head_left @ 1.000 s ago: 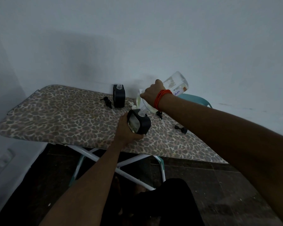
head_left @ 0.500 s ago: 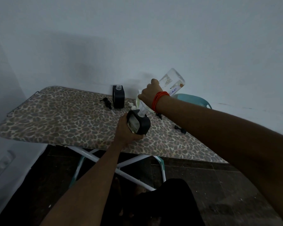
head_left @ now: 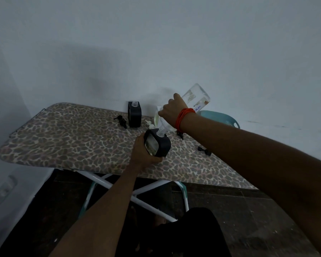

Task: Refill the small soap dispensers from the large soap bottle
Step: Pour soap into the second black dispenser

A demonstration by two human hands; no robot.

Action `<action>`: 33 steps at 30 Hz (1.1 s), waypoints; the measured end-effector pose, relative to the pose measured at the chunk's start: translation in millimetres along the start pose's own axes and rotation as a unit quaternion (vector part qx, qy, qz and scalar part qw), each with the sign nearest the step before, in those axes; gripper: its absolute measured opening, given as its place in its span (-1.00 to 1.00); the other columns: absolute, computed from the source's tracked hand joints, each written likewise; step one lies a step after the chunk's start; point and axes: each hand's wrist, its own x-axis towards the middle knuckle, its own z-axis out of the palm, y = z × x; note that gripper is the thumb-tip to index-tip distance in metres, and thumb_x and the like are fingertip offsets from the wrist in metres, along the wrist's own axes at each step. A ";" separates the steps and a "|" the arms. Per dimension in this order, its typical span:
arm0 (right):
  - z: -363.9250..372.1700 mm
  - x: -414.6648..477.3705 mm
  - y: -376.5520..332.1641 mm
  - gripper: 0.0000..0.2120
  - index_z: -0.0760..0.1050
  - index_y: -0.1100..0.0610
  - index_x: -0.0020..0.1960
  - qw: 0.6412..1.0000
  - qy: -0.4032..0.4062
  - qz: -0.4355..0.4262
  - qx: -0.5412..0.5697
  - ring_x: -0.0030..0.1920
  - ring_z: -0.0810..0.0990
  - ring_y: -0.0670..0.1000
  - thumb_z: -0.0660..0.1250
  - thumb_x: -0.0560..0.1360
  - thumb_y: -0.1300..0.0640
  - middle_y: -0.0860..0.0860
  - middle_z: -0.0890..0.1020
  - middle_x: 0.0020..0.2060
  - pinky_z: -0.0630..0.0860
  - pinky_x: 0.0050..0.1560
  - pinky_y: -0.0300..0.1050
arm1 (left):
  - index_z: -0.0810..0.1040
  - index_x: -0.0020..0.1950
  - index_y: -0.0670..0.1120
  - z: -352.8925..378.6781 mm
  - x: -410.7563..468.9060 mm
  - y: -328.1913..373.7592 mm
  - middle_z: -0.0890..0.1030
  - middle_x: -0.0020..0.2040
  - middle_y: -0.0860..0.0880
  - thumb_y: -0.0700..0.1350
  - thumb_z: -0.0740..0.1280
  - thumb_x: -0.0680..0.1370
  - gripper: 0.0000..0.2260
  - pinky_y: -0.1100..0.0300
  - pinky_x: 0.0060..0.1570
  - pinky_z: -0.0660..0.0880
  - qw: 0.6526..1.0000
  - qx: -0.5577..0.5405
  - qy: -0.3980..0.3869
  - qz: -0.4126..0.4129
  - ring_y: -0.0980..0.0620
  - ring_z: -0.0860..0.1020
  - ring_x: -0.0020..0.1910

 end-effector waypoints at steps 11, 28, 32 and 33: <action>2.4 -1.3 4.7 -0.76 0.50 -0.01 0.18 0.999 0.027 0.007 0.036 0.07 0.56 0.08 0.13 0.60 0.06 -0.06 0.62 -0.01 0.33 0.17 0.03 | 0.27 0.50 -0.16 0.2 2.2 -1.4 0.41 0.38 -0.13 -0.01 0.66 0.13 0.02 -0.16 0.31 0.41 1.000 -0.015 0.005 0.007 -0.11 0.41 0.38; -6.3 -3.0 -1.3 -0.73 0.52 -0.01 0.22 0.999 0.049 -0.003 0.014 0.12 0.54 0.10 0.13 0.60 0.12 -0.04 0.61 0.03 0.33 0.28 0.05 | 0.29 0.48 -0.14 -0.8 -0.5 -0.5 0.41 0.36 -0.10 0.19 0.58 0.07 0.06 -0.03 0.30 0.43 1.000 -0.018 0.005 0.013 -0.07 0.42 0.34; -10.8 -4.2 -3.7 -0.71 0.54 0.00 0.19 0.998 0.063 -0.007 0.009 0.12 0.54 0.11 0.11 0.59 0.16 -0.03 0.61 0.02 0.33 0.28 0.05 | 0.28 0.49 -0.14 -1.2 0.5 -1.1 0.41 0.36 -0.11 0.11 0.63 0.09 0.05 -0.12 0.30 0.43 1.000 -0.008 0.005 0.006 -0.08 0.42 0.35; -11.8 -4.0 -3.6 -0.71 0.54 0.00 0.20 0.998 0.065 -0.007 0.007 0.12 0.53 0.11 0.11 0.60 0.16 -0.02 0.61 0.03 0.33 0.28 0.05 | 0.27 0.49 -0.15 -0.9 0.9 -1.3 0.41 0.37 -0.11 0.08 0.64 0.10 0.05 -0.13 0.30 0.42 1.000 -0.006 0.005 0.005 -0.08 0.42 0.35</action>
